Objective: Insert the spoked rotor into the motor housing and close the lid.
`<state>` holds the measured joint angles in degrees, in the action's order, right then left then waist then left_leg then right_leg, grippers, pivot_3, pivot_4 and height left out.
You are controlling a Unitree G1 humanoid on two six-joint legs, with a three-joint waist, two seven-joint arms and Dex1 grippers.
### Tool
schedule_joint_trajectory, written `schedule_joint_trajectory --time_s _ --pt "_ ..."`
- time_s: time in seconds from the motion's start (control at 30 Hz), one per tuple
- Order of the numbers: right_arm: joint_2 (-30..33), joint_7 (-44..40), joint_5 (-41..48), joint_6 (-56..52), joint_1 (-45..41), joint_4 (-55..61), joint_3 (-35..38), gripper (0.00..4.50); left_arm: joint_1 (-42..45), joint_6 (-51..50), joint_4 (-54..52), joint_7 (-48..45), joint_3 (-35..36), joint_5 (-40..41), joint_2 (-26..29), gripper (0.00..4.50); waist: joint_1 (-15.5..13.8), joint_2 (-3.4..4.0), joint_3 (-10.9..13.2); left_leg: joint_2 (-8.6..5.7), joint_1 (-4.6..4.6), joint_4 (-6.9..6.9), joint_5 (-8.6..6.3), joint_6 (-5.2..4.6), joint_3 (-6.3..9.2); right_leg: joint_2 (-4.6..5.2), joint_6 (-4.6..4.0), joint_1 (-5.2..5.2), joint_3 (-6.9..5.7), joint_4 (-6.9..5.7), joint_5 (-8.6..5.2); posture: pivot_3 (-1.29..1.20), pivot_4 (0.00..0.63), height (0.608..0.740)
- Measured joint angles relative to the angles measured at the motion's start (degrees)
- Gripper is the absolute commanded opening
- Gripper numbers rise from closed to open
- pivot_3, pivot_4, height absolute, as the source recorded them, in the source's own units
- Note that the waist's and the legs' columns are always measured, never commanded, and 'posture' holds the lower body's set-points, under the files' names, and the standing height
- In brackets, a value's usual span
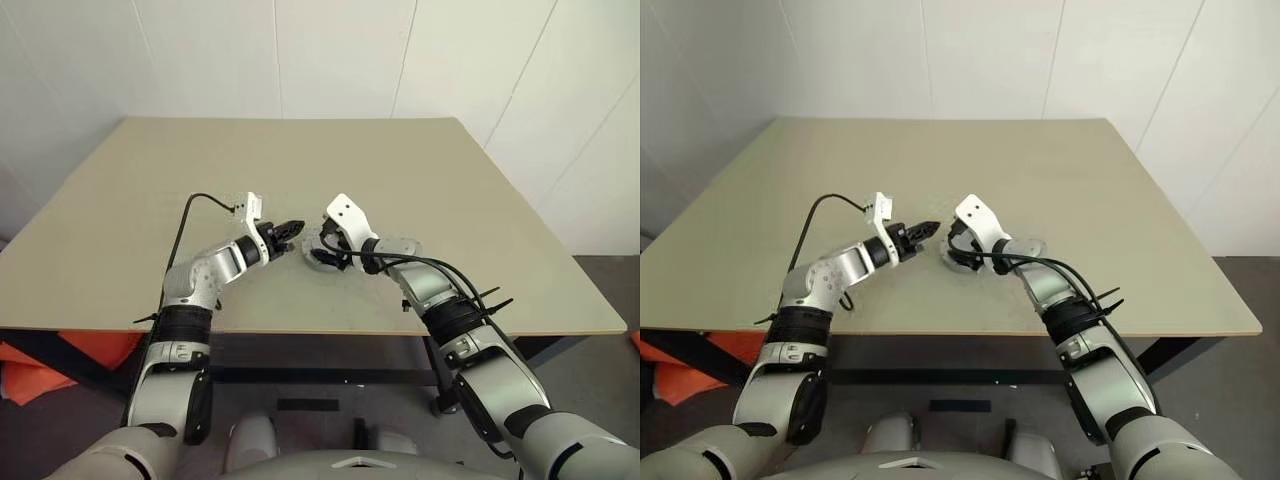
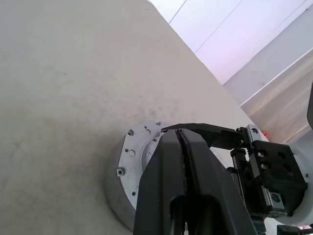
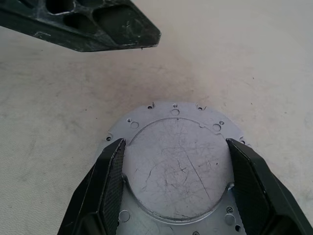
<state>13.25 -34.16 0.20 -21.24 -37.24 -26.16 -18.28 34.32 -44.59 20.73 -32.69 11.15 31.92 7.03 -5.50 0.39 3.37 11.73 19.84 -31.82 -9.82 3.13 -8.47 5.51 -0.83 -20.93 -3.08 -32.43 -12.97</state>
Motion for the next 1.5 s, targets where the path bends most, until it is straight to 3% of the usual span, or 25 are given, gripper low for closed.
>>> schedule_joint_trajectory --time_s 0.63,1.27,1.4,1.5 --pt "0.69 -2.96 0.14 -2.53 0.41 3.24 0.39 3.11 0.85 -14.88 1.55 8.79 2.13 1.78 -0.58 0.02 -0.20 -0.01 -0.03 0.09 0.26 0.65 0.00 -0.02 -0.08 0.25 0.32 -0.06 -0.10 -0.40 0.18 0.00 0.000 0.740" --pt "2.67 -8.06 2.18 -7.27 0.85 6.95 1.35 3.11 1.65 -18.98 1.60 10.51 4.84 3.99 -1.50 0.02 -0.40 0.05 -0.11 0.17 0.22 0.56 0.10 -0.02 -0.10 0.15 0.29 0.00 0.06 -1.26 0.22 0.00 0.000 0.740" --pt "2.97 -7.93 2.20 -7.98 0.84 6.99 1.99 4.46 1.65 -21.95 1.21 9.44 4.56 4.96 -0.76 0.00 -0.46 0.04 -0.12 0.15 0.23 0.55 0.10 -0.02 -0.10 0.16 0.30 0.01 0.09 -1.24 0.21 0.00 0.000 0.740" --pt "3.35 -7.80 2.18 -8.18 0.85 7.11 2.30 4.49 1.64 -23.79 0.74 8.96 4.30 5.16 -0.40 0.00 -0.57 0.05 -0.12 0.15 0.23 0.55 0.10 -0.02 -0.10 0.16 0.34 0.01 0.09 -1.24 0.19 0.00 0.000 0.740"
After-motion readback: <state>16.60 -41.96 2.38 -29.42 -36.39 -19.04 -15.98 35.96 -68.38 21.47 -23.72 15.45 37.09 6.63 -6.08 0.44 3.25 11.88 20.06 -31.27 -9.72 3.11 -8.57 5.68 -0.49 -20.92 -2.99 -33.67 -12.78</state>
